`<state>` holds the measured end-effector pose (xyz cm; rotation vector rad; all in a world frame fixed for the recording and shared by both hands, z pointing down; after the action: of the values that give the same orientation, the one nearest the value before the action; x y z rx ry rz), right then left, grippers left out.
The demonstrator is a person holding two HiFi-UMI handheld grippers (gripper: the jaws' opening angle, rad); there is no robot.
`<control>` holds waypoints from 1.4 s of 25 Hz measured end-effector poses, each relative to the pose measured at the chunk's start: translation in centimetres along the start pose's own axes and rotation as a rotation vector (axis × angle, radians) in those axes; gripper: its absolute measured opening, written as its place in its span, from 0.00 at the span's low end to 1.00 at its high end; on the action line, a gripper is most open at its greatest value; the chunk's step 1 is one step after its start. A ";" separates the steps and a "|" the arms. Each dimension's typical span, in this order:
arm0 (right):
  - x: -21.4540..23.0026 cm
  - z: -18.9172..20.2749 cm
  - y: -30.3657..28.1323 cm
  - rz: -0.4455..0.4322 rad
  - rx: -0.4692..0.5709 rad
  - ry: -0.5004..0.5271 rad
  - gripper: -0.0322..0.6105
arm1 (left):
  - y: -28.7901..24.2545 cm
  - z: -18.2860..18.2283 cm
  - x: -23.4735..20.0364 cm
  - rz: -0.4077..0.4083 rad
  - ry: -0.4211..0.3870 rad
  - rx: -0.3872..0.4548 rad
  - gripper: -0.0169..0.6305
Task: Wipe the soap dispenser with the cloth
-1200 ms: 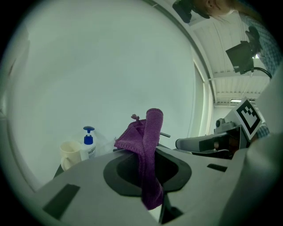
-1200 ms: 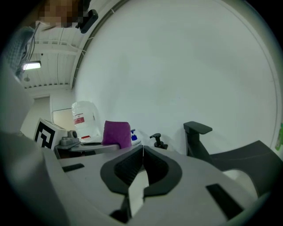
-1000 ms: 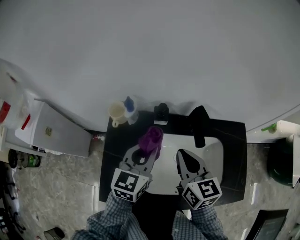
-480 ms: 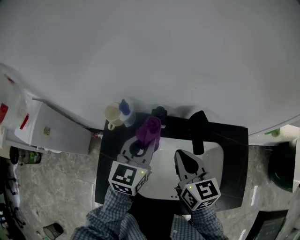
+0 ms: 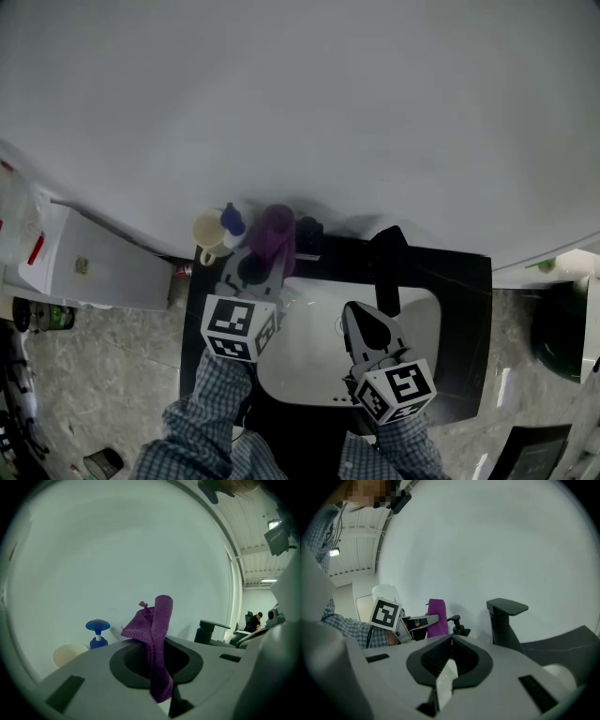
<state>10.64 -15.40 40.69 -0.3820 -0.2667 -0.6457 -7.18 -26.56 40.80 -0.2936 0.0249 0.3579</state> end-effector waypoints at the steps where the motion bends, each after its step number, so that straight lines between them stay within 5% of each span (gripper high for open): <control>1: 0.1 0.0 0.0 0.001 -0.001 0.000 0.08 | -0.3 0.0 -0.2 -0.003 -0.004 -0.002 0.11; 11: 0.4 0.8 -0.7 0.002 -0.009 -0.025 0.08 | -2.5 1.8 -1.1 -0.017 -0.018 -0.031 0.11; 17: 0.5 1.0 -0.8 0.000 -0.014 -0.033 0.08 | -4.1 3.8 -0.5 -0.003 -0.121 -0.107 0.11; 35: 1.0 1.7 0.1 0.033 -0.021 -0.048 0.08 | -4.2 8.0 -1.9 -0.072 0.002 -0.216 0.11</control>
<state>11.32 -15.12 42.53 -0.4215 -0.2987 -0.6075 -7.73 -28.67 49.75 -0.5073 -0.0221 0.2888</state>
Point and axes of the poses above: the fingertips, and each gripper's own axes: y backward along the fingers, x to its right, z out of its underside, the point moved 7 cm from there along y, backward along the fingers, and after that the axes turned 12 degrees about -z, right-handed, at the moved point
